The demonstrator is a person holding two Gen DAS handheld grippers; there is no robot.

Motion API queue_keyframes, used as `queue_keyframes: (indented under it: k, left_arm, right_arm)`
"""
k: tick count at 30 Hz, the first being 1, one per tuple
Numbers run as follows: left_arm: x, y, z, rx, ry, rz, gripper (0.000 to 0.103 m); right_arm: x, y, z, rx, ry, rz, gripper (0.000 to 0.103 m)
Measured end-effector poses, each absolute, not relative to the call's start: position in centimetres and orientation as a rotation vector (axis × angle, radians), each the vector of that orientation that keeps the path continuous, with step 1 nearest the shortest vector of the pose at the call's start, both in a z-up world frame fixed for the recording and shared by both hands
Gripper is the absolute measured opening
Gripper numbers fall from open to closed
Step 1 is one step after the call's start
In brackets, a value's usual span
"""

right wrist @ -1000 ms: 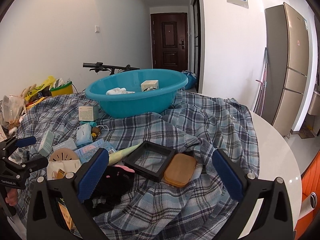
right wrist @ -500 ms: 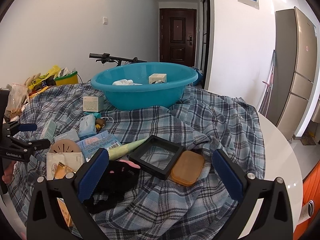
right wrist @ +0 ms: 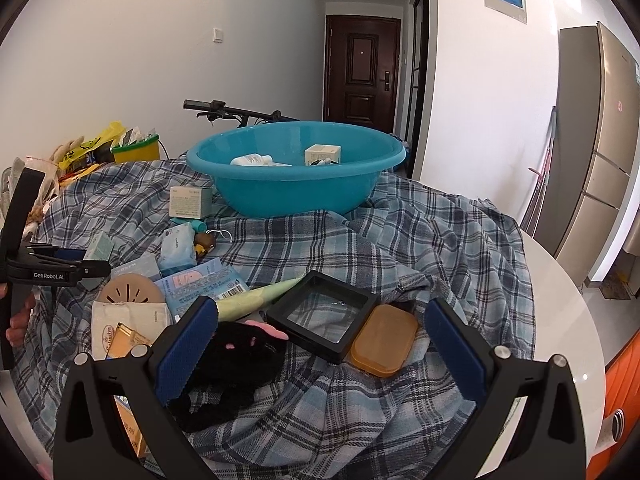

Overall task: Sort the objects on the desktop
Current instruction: 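Lower the left gripper around the pale green GENLESE box and close it, then close the right gripper on the black plush toy while the left gripper holds the box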

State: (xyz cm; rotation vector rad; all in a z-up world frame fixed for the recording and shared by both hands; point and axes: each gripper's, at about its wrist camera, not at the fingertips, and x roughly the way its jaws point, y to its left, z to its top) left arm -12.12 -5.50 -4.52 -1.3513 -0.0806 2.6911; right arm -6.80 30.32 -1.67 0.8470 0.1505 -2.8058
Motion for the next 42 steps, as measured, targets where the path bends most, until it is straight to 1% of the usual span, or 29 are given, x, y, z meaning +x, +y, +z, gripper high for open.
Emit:
queue_keyframes:
  k: [1,2,3,4,5,7,16,22,31,35,39,42]
  left_arm:
    - [-12.1,-5.4,-4.5,-1.350,-0.076,2.689,0.058]
    - [-12.2,-5.4,-4.4,-1.351,-0.069,2.691,0.054]
    - [-12.2,-5.3,-4.4,-1.354,-0.061,2.693,0.047]
    - [-12.3,-5.3,-4.4,-1.359,-0.063,2.687,0.042]
    - [-12.4,-5.3,-4.5,-1.365,-0.072,2.673,0.041]
    - [-12.6,-5.3,-4.7,-1.385,-0.087,2.653,0.030]
    - [-13.6,-4.6,-5.3,-1.419,-0.013,2.674,0.030]
    - [-13.9,-5.2,-5.3,-1.422,-0.081,2.672,0.030]
    - [-12.2,-4.6,-2.8,-1.311,-0.066,2.722,0.030]
    - [-11.3,-3.3,-1.5,-1.250,-0.043,2.701,0.030]
    - [-10.8,-2.3,-0.9,-1.218,-0.011,2.699,0.030]
    - [-10.5,-1.7,-0.9,-1.209,0.018,2.698,0.030]
  right_arm:
    - [-6.8,30.3,-1.7,0.849,0.147,-2.805,0.103]
    - [-6.9,30.4,-1.8,0.851,0.144,-2.804,0.103]
    - [-6.9,30.4,-1.8,0.853,0.143,-2.804,0.103]
    - [-6.9,30.4,-1.8,0.854,0.143,-2.803,0.103]
    - [-7.0,30.4,-1.8,0.854,0.144,-2.803,0.103]
    - [-7.0,30.4,-1.8,0.854,0.146,-2.804,0.103]
    - [-7.0,30.8,-1.9,0.850,0.138,-2.810,0.103]
    - [-7.2,30.9,-2.1,0.871,0.113,-2.783,0.103]
    - [-7.8,30.9,-3.0,0.939,0.075,-2.725,0.103]
    - [-8.2,30.0,-3.8,1.004,0.095,-2.622,0.102]
    - [-8.9,29.1,-4.8,1.076,0.130,-2.559,0.094]
    - [-9.4,28.5,-5.3,1.117,0.120,-2.507,0.093]
